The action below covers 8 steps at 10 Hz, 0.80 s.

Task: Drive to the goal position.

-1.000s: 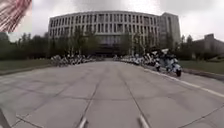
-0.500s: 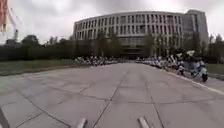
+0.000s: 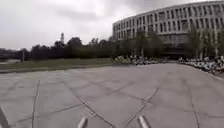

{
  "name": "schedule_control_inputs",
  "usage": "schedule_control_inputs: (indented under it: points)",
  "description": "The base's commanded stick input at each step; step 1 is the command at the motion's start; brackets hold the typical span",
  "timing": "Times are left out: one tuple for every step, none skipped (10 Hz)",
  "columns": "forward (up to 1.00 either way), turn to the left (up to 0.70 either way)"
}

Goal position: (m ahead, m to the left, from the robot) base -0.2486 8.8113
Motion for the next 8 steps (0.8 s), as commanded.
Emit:
schedule_control_inputs:
  points:
    - [0.0, 1.0]
    - [0.0, 1.0]
    - [0.0, 1.0]
    - [0.0, 1.0]
    - [0.0, 1.0]
    - [0.0, 1.0]
    - [0.0, 1.0]
    - [0.0, 1.0]
